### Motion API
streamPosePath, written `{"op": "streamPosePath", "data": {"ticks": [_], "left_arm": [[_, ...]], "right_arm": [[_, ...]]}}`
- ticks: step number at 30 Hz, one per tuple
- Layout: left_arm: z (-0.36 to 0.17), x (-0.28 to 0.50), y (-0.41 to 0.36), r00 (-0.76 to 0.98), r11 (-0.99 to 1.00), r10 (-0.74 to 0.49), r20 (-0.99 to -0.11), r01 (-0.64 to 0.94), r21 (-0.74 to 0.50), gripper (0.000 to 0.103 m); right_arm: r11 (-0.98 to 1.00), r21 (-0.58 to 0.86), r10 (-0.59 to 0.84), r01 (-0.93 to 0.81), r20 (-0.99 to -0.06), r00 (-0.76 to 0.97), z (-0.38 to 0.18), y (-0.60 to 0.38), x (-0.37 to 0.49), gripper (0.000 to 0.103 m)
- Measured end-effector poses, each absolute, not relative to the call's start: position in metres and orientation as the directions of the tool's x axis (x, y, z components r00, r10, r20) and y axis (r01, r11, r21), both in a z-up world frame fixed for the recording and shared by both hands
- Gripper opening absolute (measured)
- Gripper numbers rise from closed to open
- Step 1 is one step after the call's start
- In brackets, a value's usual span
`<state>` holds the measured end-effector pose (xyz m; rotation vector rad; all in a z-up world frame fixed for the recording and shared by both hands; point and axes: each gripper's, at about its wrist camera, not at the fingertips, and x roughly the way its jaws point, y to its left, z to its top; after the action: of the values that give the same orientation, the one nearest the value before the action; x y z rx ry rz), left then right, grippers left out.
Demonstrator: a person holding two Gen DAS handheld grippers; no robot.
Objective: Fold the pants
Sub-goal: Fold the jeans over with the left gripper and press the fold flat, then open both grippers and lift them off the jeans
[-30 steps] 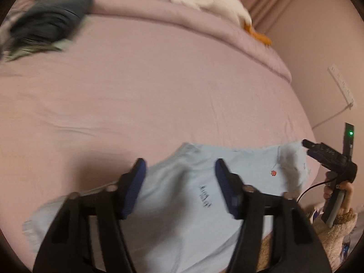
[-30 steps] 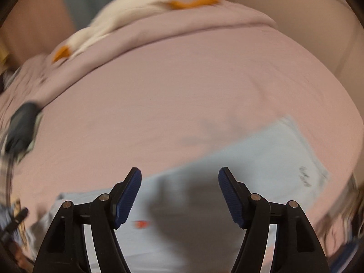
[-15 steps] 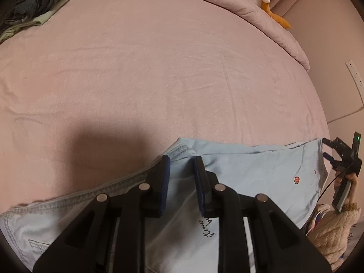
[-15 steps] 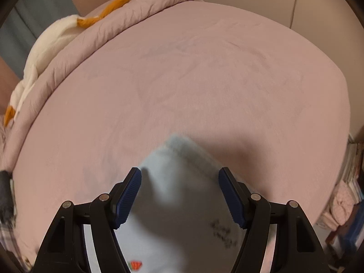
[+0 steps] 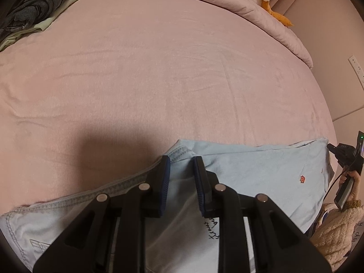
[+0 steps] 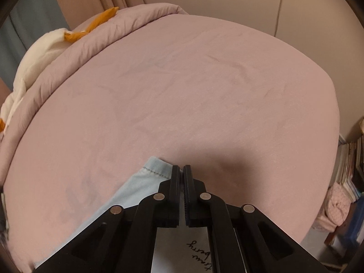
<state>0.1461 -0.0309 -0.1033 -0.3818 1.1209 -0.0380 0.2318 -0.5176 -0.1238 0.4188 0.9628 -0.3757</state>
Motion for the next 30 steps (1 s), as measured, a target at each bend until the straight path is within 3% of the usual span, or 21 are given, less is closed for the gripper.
{"op": "streamPosePath", "data": {"ticks": [2,4,8,15,17,19,20,21,22,24,30], "left_arm": [[-0.104,0.146,-0.032,0.441,0.937,-0.214,-0.871,-0.16,-0.311,0.023],[-0.104,0.146,-0.032,0.443,0.939,-0.211,-0.872,-0.158,-0.307,0.023],[-0.104,0.146,-0.033,0.453,0.94,-0.209,-0.867,-0.152,-0.306,0.023],[-0.094,0.136,-0.039,0.475,0.957,-0.174,-0.863,-0.126,-0.262,0.023],[-0.086,0.131,-0.041,0.489,0.962,-0.164,-0.857,-0.115,-0.249,0.028],[-0.077,0.123,-0.042,0.509,0.958,-0.188,-0.84,-0.092,-0.271,0.043],[-0.073,0.119,-0.042,0.514,0.955,-0.204,-0.833,-0.081,-0.284,0.046],[-0.07,0.113,-0.044,0.516,0.952,-0.224,-0.826,-0.066,-0.3,0.048],[-0.068,0.109,-0.046,0.514,0.951,-0.235,-0.825,-0.056,-0.305,0.049],[-0.068,0.097,-0.052,0.498,0.949,-0.26,-0.828,-0.028,-0.315,0.051],[-0.084,0.067,-0.064,0.419,0.936,-0.323,-0.849,0.007,-0.353,0.05]], "right_arm": [[0.852,0.127,-0.165,0.509,-0.856,0.49,-0.132,-0.517,0.235,0.0],[0.815,-0.055,-0.339,0.577,-0.852,0.398,-0.142,-0.524,0.235,0.0],[0.815,0.169,-0.157,0.554,-0.856,0.492,-0.136,-0.541,0.218,0.0],[0.859,0.18,-0.148,0.48,-0.809,0.568,-0.111,-0.528,0.185,0.0],[0.869,0.156,-0.162,0.47,-0.808,0.567,-0.105,-0.521,0.17,0.0],[0.881,0.143,-0.159,0.45,-0.808,0.568,-0.101,-0.515,0.167,0.0],[0.886,0.143,-0.153,0.442,-0.809,0.567,-0.101,-0.515,0.166,0.002],[0.888,0.145,-0.146,0.437,-0.811,0.566,-0.101,-0.513,0.166,0.012],[0.888,0.153,-0.138,0.433,-0.811,0.569,-0.102,-0.512,0.163,0.033],[0.885,0.17,-0.129,0.434,-0.805,0.579,-0.104,-0.51,0.158,0.061],[0.871,0.165,-0.129,0.463,-0.832,0.539,-0.122,-0.52,0.149,0.061]]}}
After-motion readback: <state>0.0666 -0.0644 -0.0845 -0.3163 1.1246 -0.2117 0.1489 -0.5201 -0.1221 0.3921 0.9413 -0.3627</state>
